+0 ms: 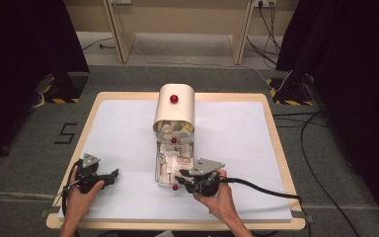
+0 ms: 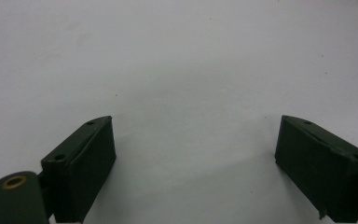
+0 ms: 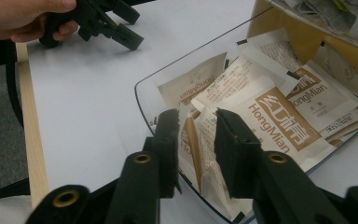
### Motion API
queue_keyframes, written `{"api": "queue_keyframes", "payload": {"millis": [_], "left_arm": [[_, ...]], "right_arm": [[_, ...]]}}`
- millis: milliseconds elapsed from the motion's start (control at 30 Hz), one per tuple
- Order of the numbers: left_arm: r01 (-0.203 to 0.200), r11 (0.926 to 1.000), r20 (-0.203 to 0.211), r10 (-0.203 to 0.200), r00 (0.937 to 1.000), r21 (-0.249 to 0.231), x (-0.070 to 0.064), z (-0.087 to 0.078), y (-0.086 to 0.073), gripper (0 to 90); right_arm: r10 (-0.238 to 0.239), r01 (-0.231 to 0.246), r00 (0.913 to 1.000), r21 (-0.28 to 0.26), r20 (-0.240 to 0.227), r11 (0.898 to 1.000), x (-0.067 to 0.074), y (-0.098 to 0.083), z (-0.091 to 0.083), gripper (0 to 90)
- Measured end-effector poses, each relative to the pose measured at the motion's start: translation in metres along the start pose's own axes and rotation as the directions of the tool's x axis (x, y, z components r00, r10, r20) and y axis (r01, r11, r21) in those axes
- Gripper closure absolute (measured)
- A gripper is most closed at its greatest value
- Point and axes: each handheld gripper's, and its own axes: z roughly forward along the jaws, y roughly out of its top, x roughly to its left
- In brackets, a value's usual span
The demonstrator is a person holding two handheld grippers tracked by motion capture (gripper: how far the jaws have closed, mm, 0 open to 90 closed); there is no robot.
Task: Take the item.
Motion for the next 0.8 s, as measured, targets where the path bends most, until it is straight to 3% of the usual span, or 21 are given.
{"api": "queue_keyframes", "payload": {"millis": [333,433,567,800], "left_arm": [[0.000,1.0000,0.000,0.000,1.0000,0.000,0.000,0.000,0.000,11.3],[0.000,1.0000,0.000,0.000,1.0000,0.000,0.000,0.000,0.000,11.3],[0.000,1.0000,0.000,0.000,1.0000,0.000,0.000,0.000,0.000,11.3],[0.000,1.0000,0.000,0.000,1.0000,0.000,0.000,0.000,0.000,11.3]], "right_arm": [[-0.007,0.007,0.9999,0.026,0.013,1.000,-0.001,-0.005,0.010,75.8],[-0.012,0.012,0.9999,0.031,0.000,0.999,-0.002,-0.006,0.012,82.2],[-0.032,0.032,0.9994,0.022,0.013,0.999,-0.004,-0.003,0.007,87.7],[-0.026,0.027,0.9995,-0.029,0.017,0.999,-0.006,0.004,-0.006,88.8]]}}
